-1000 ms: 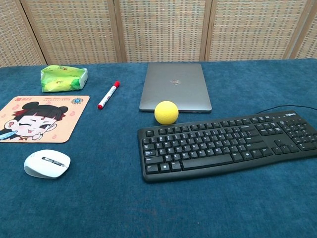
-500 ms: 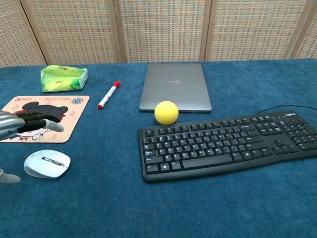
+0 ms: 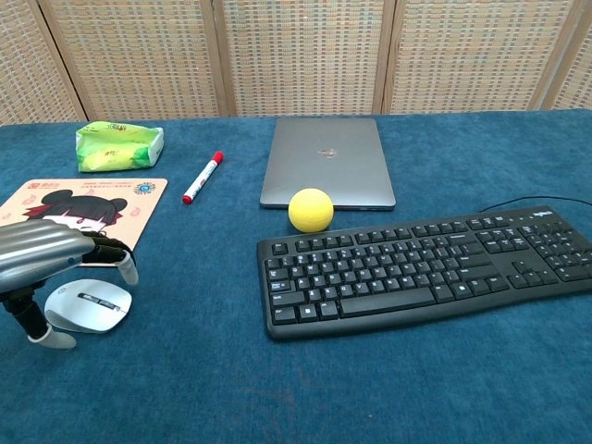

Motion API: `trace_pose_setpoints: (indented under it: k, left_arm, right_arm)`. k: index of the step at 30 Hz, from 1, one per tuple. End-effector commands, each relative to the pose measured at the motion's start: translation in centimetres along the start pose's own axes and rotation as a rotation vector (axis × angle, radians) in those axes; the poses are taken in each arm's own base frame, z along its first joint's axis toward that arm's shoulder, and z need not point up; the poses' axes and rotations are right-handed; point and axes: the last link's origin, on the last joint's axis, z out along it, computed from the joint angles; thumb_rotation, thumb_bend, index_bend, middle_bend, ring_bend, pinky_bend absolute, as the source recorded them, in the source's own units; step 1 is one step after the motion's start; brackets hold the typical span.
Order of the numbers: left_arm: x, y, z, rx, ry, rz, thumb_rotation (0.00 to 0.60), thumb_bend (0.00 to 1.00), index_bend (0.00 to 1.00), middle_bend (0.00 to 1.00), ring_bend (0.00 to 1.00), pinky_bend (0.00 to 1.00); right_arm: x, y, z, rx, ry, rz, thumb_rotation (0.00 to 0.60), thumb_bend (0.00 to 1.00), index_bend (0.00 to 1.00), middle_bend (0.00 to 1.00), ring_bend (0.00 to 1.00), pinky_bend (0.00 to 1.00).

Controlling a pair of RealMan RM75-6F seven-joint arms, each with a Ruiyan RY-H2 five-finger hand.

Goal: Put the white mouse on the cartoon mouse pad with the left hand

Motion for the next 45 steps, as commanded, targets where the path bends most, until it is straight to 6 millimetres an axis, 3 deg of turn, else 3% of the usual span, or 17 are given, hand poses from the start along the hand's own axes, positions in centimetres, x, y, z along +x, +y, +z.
trace_pose_setpoints:
  k: [1, 8, 16, 23, 30, 34, 38, 45]
  left_arm:
    - [-0.1, 0.2, 0.3, 0.012, -0.008, 0.018, 0.6, 0.13, 0.42, 0.34, 0.3, 0.32]
    - [0.2, 0.5, 0.7, 0.07, -0.013, 0.011, 0.6, 0.15, 0.5, 0.47, 0.42, 0.46]
    - [2.4, -0.6, 0.7, 0.148, 0.009, -0.052, 0.6, 0.16, 0.54, 0.51, 0.46, 0.49]
    - [6.3, -3.6, 1.1, 0.367, 0.057, -0.184, 0.6, 0.21, 0.54, 0.51, 0.46, 0.49]
    - [9.7, -7.8, 3.1, 0.663, 0.063, -0.514, 0.6, 0.28, 0.55, 0.53, 0.46, 0.49]
    - [10.8, -9.1, 4.4, 0.798, 0.069, -0.63, 0.6, 0.35, 0.56, 0.54, 0.46, 0.49]
    - [11.5, -9.7, 5.5, 0.874, 0.073, -0.661, 0.6, 0.36, 0.56, 0.54, 0.46, 0.49]
    - [11.0, -10.1, 7.2, 1.022, 0.018, -0.7, 0.6, 0.37, 0.56, 0.54, 0.46, 0.49]
  right_arm:
    - [0.0, 0.0, 0.0, -0.001, 0.001, 0.003, 0.6, 0.0, 0.0, 0.0, 0.0, 0.0]
    - [0.2, 0.3, 0.1, -0.012, 0.005, 0.016, 0.6, 0.0, 0.0, 0.0, 0.0, 0.0]
    - [0.2, 0.3, 0.1, -0.01, 0.003, 0.021, 0.6, 0.0, 0.0, 0.0, 0.0, 0.0]
    - [0.1, 0.2, 0.1, -0.004, -0.005, 0.024, 0.6, 0.0, 0.0, 0.0, 0.0, 0.0]
    - [0.0, 0.4, 0.3, -0.011, -0.018, 0.046, 0.6, 0.0, 0.0, 0.0, 0.0, 0.0]
    - [-0.1, 0.6, 0.5, -0.017, -0.026, 0.059, 0.6, 0.0, 0.0, 0.0, 0.0, 0.0]
    - [-0.1, 0.8, 0.6, -0.022, -0.033, 0.071, 0.6, 0.0, 0.0, 0.0, 0.0, 0.0]
    - [-0.2, 1.3, 1.1, -0.035, -0.048, 0.101, 0.6, 0.0, 0.0, 0.0, 0.0, 0.0]
